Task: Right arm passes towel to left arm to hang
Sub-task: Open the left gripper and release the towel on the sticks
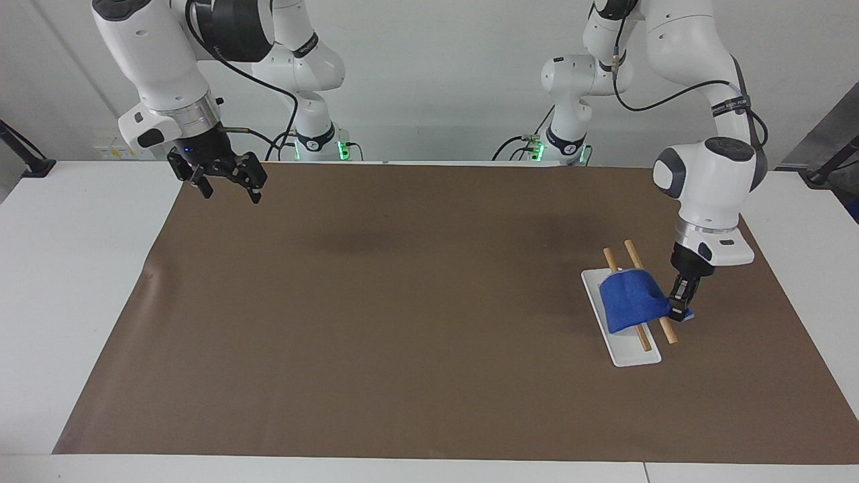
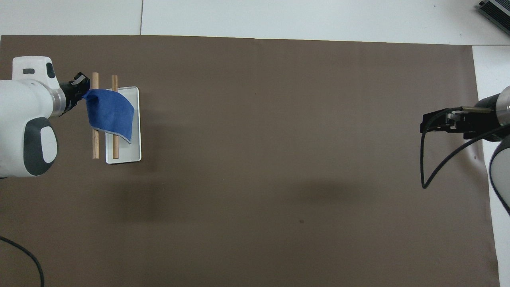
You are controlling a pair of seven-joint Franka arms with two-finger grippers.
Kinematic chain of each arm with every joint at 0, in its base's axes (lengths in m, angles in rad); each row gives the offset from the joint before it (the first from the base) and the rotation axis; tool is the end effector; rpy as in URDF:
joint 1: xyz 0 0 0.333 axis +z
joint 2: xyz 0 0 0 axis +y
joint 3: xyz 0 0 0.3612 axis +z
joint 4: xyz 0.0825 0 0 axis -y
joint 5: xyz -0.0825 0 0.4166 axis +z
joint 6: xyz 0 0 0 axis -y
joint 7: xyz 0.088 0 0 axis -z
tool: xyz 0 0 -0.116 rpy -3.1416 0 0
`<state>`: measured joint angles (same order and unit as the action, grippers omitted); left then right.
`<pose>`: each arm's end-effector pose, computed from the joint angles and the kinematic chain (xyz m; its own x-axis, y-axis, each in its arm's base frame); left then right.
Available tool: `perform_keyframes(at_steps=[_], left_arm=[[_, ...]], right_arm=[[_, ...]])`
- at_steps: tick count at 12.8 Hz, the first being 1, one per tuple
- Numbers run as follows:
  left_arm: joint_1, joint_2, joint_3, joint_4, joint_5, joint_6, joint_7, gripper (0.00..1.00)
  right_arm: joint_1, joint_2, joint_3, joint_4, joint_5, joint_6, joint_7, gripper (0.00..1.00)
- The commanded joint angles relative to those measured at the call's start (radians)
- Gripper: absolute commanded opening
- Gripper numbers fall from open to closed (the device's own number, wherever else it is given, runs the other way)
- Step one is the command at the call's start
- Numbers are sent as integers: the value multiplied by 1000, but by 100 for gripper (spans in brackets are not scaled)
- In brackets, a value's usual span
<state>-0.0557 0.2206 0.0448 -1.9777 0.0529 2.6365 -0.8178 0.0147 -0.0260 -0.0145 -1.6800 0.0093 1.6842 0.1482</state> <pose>0.6740 -0.0101 0.4220 0.6496 0.6861 0.3277 0.6302 -0.7269 0.2727 0.5866 0.0010 0.6305 0.9885 -0.1485 0.0284 -0.1482 -0.9889 -0.0140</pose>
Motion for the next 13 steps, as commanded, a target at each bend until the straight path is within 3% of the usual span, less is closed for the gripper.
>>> perform_keyframes(at_steps=[1, 4, 11, 13], left_arm=[[5, -3, 14, -10, 16, 25, 6, 49], [37, -3, 17, -10, 16, 19, 17, 78], [108, 3, 18, 25, 16, 7, 111, 79], [114, 3, 15, 123, 18, -167, 155, 75]], right_arm=[[13, -2, -4, -3, -23, -9, -13, 100], [13, -2, -1, -4, -37, -12, -3, 100], [13, -6, 1, -9, -40, -20, -4, 100], [10, -5, 1, -9, -40, -12, -12, 100]])
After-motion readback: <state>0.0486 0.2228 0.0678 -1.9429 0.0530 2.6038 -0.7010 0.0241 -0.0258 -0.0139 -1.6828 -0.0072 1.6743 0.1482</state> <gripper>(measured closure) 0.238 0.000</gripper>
